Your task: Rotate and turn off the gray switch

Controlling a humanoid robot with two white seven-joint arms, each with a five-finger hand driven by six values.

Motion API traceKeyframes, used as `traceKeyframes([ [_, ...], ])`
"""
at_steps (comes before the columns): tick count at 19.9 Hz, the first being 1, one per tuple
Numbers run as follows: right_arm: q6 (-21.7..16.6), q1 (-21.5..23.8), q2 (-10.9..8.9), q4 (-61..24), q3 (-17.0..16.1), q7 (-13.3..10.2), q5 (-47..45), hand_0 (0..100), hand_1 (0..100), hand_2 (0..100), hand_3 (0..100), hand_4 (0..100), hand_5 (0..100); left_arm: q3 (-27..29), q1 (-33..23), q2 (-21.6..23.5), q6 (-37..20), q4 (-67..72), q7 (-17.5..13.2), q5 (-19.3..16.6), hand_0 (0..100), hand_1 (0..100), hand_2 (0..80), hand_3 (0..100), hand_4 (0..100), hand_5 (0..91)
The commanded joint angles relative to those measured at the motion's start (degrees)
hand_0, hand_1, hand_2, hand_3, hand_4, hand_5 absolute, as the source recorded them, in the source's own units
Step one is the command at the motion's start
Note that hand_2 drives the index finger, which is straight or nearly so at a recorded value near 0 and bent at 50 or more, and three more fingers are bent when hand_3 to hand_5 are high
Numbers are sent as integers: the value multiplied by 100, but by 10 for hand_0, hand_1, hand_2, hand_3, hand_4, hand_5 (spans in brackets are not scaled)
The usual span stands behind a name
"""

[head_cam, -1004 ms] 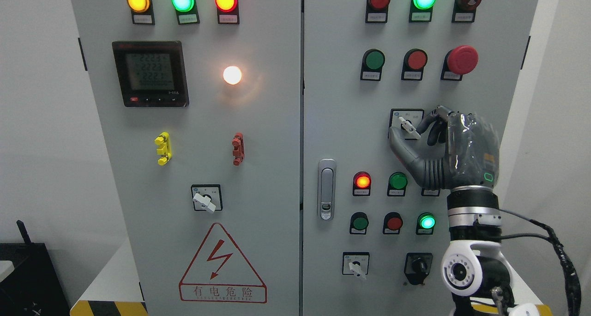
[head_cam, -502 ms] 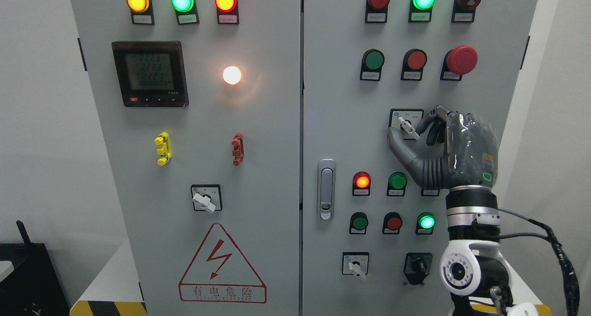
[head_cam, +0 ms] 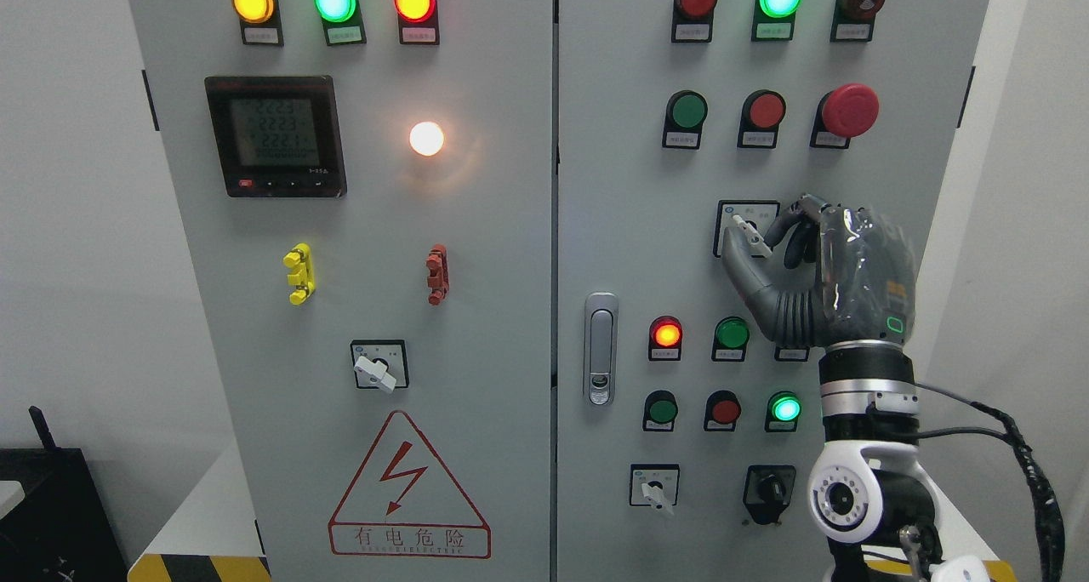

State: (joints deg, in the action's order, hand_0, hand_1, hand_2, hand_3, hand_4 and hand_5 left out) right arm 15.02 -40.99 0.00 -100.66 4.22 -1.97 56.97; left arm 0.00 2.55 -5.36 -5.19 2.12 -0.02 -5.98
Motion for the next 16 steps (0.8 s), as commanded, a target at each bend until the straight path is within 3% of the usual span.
traceKeyframes([
  [1,27,-14,-132,29,70,-5,60,414,418,658,897,879,1000,185,0,0,1,7,2,0,120,389,0,0,0,0],
  [16,36,-50,-105,29,105,-5,69,519,424,691,922,890,1000,185,0,0,1,7,2,0,120,389,0,0,0,0],
])
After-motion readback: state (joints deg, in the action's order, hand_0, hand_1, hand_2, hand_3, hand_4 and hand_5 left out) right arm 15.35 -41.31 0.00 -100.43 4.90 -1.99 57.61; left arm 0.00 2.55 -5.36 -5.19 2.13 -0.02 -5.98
